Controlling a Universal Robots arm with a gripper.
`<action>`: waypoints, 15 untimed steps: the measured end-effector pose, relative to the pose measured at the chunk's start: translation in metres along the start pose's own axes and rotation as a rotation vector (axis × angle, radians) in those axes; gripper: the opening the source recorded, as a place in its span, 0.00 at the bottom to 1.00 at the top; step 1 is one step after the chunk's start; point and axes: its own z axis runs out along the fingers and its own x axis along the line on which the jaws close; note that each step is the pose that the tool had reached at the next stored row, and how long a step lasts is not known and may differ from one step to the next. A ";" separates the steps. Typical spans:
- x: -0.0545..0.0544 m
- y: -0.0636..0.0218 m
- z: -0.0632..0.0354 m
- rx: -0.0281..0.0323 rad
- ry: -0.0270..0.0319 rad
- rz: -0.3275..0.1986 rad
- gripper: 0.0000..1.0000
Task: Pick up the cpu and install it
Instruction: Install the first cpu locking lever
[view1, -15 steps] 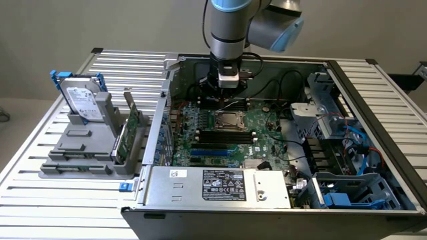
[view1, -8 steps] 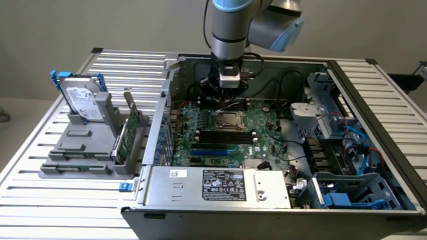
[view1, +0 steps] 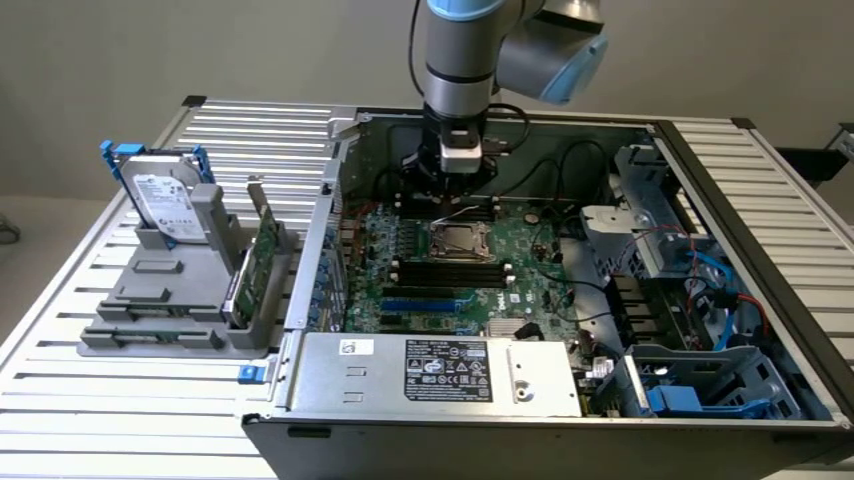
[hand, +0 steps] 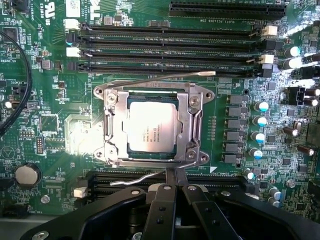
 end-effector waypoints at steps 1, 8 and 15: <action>0.000 -0.0006 0.0000 0.0000 0.0000 0.000 0.11; 0.000 -0.0013 0.0001 -0.0013 0.0000 0.000 0.11; 0.003 -0.0012 0.0003 -0.0028 0.0000 0.000 0.11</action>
